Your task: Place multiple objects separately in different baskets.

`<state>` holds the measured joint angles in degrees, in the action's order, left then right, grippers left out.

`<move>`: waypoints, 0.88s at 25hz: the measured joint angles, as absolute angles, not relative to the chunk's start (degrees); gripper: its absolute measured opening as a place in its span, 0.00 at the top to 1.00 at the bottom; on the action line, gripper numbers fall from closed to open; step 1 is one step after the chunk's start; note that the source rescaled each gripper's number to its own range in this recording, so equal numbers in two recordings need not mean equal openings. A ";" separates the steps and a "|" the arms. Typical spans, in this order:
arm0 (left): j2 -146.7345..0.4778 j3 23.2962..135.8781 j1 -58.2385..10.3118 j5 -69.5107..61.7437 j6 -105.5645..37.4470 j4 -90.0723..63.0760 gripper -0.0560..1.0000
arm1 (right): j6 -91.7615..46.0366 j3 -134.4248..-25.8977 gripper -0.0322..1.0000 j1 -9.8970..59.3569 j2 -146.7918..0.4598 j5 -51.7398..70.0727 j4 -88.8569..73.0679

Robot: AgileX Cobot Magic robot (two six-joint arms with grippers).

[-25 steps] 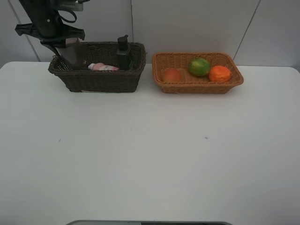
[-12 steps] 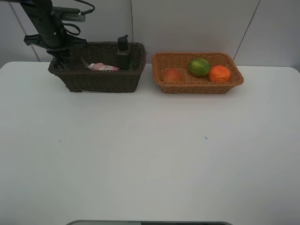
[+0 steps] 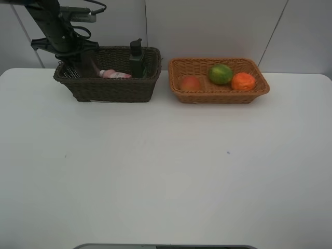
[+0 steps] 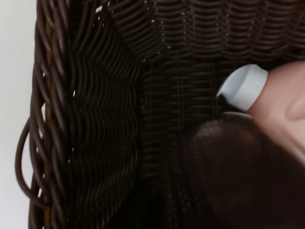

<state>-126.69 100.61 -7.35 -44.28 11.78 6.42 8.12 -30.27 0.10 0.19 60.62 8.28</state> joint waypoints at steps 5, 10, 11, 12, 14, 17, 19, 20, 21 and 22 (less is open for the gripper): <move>-126.69 100.67 -7.35 -43.68 11.74 5.18 0.39 | 8.12 -30.27 0.11 0.10 0.19 60.62 8.28; -126.69 100.67 -7.35 -43.14 11.74 4.57 0.23 | 8.12 -30.27 0.11 0.10 0.19 60.62 8.28; -126.69 100.67 -7.35 -43.14 11.74 4.52 0.22 | 8.12 -30.27 0.11 0.10 0.19 60.62 8.28; -126.69 100.67 -7.35 -43.14 11.74 4.46 0.22 | 8.12 -30.27 0.11 0.10 0.19 60.62 8.28; -126.37 100.67 -7.35 -43.33 11.74 4.33 0.22 | 8.12 -30.27 0.11 0.10 0.19 60.62 8.28; -124.53 100.67 -7.35 -43.97 11.74 4.24 0.22 | 8.12 -30.27 0.11 0.10 0.19 60.62 8.28; -122.42 100.67 -7.35 -44.43 11.74 4.24 0.22 | 8.12 -30.27 0.11 0.10 0.19 60.62 8.28; -121.12 100.67 -7.35 -44.64 11.74 4.22 0.22 | 8.12 -30.27 0.11 0.10 0.19 60.62 8.28; -119.76 100.67 -7.35 -44.89 11.74 4.22 0.22 | 8.12 -30.27 0.11 0.10 0.19 60.62 8.28; -118.56 100.67 -7.35 -45.13 11.74 4.22 0.22 | 8.12 -30.27 0.11 0.10 0.19 60.62 8.28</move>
